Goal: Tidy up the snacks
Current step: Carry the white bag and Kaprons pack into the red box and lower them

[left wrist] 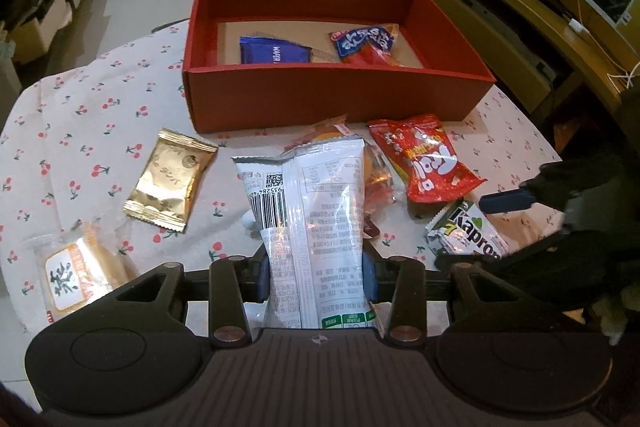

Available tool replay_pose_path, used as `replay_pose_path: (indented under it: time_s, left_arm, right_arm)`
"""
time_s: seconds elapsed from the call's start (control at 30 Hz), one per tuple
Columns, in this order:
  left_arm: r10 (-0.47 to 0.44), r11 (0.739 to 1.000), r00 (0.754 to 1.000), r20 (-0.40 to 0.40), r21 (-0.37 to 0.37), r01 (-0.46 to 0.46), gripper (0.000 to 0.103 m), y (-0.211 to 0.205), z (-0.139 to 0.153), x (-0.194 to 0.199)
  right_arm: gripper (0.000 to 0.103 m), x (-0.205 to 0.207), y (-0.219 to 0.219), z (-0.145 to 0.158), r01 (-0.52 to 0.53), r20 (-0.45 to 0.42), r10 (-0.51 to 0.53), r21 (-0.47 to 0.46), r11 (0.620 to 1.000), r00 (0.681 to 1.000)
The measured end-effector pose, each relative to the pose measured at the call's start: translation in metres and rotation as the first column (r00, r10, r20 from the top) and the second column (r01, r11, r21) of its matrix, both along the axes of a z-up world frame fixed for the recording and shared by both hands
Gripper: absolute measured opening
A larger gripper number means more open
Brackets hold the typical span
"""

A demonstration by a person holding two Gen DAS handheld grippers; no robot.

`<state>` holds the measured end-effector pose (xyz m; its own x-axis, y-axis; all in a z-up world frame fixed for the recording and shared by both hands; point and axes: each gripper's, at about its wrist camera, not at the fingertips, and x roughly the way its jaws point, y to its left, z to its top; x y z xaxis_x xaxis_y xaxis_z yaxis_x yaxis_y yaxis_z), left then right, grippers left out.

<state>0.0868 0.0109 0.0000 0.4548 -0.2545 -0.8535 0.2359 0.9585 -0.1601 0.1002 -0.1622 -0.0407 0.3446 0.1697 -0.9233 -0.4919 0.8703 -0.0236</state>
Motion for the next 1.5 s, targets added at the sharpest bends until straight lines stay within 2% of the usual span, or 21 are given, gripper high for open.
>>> replay_pose_path:
  time_s: [0.07, 0.17, 0.53, 0.83, 1.13, 1.23, 1.5]
  left_arm:
    - [-0.002, 1.000, 1.000, -0.006, 0.002, 0.002, 0.050, 0.000, -0.001, 0.000]
    - [-0.007, 1.000, 1.000, -0.010, 0.004, 0.007, 0.050, 0.000, -0.002, 0.000]
    - [-0.008, 1.000, 1.000, 0.027, -0.004, 0.008, 0.050, -0.001, 0.006, -0.001]
    - [-0.004, 1.000, 0.996, 0.085, -0.003, 0.004, 0.050, -0.006, 0.021, 0.012]
    - [0.002, 1.000, 0.989, 0.150, 0.000, -0.002, 0.050, -0.019, 0.039, 0.044]
    - [0.016, 1.000, 0.988, 0.154, -0.022, -0.013, 0.050, -0.018, 0.044, 0.063]
    - [0.054, 0.999, 0.983, 0.175, -0.002, -0.054, 0.049, -0.022, 0.045, 0.108]
  right_arm:
    - [0.081, -0.002, -0.004, 0.004, 0.015, -0.013, -0.014, 0.034, 0.999, 1.000]
    - [0.081, -0.014, -0.001, 0.006, -0.004, 0.040, 0.005, -0.021, 1.000, 0.999]
    - [0.081, -0.025, 0.001, 0.054, 0.032, 0.169, -0.044, 0.070, 0.997, 0.985]
    - [0.081, -0.007, 0.002, 0.066, 0.069, 0.210, -0.087, 0.096, 0.993, 0.974]
    - [0.080, 0.027, 0.004, 0.095, 0.114, 0.286, -0.148, 0.134, 0.984, 0.947]
    - [0.080, 0.043, 0.003, 0.101, 0.136, 0.291, -0.176, 0.154, 0.979, 0.940]
    - [0.080, 0.091, 0.002, 0.100, 0.185, 0.299, -0.222, 0.147, 0.972, 0.928]
